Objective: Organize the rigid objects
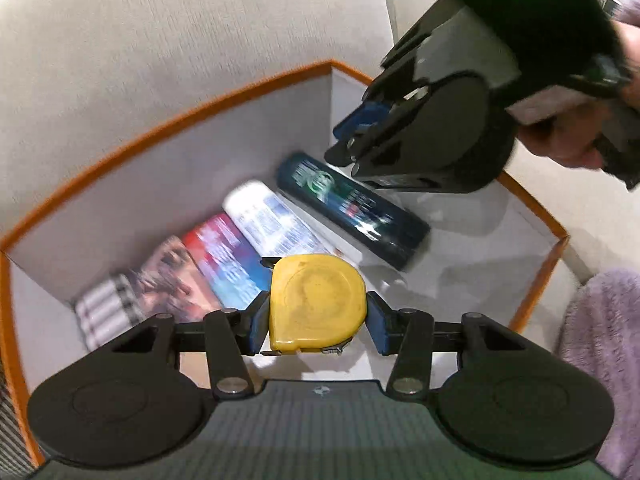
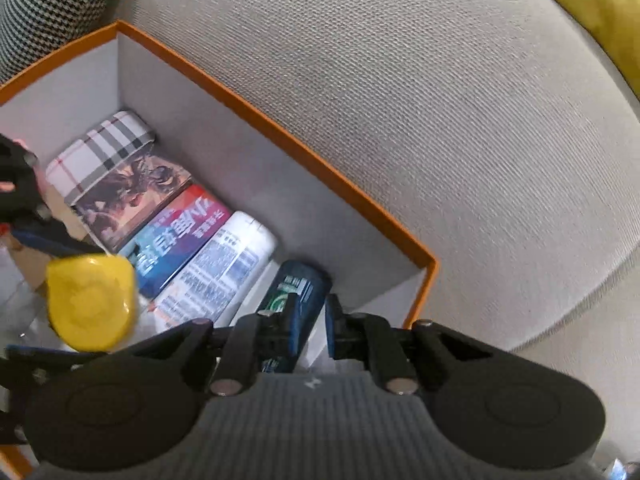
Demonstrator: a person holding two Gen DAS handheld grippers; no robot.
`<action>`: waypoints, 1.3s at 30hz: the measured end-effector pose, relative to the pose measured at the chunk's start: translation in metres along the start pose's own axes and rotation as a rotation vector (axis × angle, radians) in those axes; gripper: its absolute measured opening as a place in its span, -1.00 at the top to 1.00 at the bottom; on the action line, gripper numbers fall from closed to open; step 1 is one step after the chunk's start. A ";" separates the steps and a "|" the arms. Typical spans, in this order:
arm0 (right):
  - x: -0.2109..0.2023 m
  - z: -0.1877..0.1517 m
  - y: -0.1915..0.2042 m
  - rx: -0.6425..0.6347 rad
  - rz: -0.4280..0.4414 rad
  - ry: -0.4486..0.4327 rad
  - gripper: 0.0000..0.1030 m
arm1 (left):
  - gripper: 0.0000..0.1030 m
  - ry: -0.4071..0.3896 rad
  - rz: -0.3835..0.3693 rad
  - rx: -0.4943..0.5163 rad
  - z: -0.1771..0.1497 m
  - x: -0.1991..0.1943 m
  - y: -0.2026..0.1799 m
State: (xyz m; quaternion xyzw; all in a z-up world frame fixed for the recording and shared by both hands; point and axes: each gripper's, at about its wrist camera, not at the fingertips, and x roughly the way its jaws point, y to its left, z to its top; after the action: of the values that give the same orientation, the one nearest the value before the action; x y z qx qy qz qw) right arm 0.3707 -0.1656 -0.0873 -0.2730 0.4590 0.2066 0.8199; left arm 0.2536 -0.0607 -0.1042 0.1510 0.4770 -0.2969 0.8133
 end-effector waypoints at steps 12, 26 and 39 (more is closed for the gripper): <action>-0.018 -0.019 0.009 0.049 0.044 -0.008 0.55 | -0.10 0.183 -0.015 -0.284 -0.004 0.018 0.022; -0.035 -0.025 0.001 0.058 0.047 0.004 0.28 | -0.45 0.177 0.033 -0.304 -0.008 0.011 0.017; -0.092 -0.038 0.010 0.143 0.041 -0.090 0.09 | -0.49 -0.177 0.109 -0.280 -0.019 -0.079 0.002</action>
State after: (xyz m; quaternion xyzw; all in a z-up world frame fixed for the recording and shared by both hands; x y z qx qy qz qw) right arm 0.2945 -0.1901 -0.0263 -0.1947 0.4409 0.2018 0.8526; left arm 0.2129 -0.0226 -0.0451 0.0354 0.4312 -0.1952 0.8802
